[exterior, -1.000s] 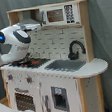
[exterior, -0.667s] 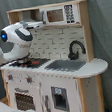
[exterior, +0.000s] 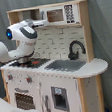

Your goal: Play with the kitchen

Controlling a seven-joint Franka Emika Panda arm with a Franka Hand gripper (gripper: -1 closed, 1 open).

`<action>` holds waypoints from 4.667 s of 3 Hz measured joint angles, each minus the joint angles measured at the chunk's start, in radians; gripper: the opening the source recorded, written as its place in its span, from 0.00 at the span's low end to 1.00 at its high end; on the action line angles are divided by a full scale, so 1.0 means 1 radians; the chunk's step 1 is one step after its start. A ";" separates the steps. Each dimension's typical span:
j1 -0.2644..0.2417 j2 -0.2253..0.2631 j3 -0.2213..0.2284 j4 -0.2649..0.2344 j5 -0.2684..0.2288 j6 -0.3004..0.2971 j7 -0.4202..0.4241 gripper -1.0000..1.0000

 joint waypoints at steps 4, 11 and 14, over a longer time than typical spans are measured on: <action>0.014 0.051 0.004 0.013 0.002 -0.025 0.029 0.00; 0.265 -0.091 -0.247 -0.157 0.003 0.051 0.044 1.00; 0.239 -0.293 -0.265 -0.054 0.006 0.012 0.285 1.00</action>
